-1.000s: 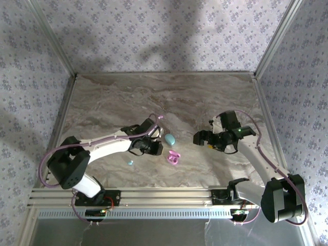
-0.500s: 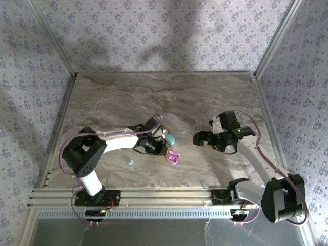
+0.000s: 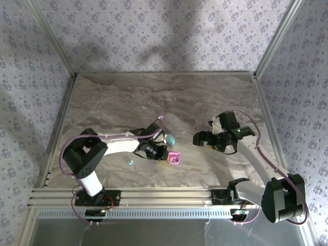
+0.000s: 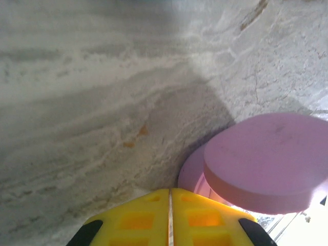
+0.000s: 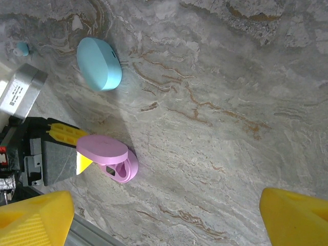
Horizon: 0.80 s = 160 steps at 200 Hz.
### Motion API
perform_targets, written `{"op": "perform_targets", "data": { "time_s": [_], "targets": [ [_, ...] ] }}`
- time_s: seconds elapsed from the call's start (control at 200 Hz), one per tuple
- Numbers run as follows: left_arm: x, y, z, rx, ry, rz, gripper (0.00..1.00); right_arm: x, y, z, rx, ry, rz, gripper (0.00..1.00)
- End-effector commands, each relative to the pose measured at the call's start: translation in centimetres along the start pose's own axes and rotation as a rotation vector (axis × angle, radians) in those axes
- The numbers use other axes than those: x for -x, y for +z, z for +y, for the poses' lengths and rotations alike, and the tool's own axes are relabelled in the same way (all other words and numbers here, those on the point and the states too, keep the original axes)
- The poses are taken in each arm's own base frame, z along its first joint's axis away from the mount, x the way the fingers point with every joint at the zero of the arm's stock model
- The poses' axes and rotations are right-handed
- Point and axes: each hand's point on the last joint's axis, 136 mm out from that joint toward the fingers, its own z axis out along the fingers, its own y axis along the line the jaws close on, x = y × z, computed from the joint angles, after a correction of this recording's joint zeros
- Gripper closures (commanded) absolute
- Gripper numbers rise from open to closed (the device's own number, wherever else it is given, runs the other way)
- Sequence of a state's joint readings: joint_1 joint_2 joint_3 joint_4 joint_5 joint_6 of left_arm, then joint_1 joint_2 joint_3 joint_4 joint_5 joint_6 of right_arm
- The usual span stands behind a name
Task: Insert the wireless bluetooth earbuds into the charging case
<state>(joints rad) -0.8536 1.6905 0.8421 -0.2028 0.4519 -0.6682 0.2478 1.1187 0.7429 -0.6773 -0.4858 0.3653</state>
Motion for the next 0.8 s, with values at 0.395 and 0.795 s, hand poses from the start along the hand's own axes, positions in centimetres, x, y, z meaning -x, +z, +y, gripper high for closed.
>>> {"op": "perform_targets", "data": {
  "time_s": [0.395, 0.795],
  "targets": [
    [0.1, -5.3, -1.5, 0.038, 0.016, -0.171, 0.79, -0.6, -0.5, 0.2, -0.007, -0.020, 0.000, 0.04],
    [2.4, -14.6, -1.4, 0.052, 0.041, -0.383, 0.21, 0.9, -1.6, 1.8, 0.029, -0.034, -0.047, 0.02]
  ]
}}
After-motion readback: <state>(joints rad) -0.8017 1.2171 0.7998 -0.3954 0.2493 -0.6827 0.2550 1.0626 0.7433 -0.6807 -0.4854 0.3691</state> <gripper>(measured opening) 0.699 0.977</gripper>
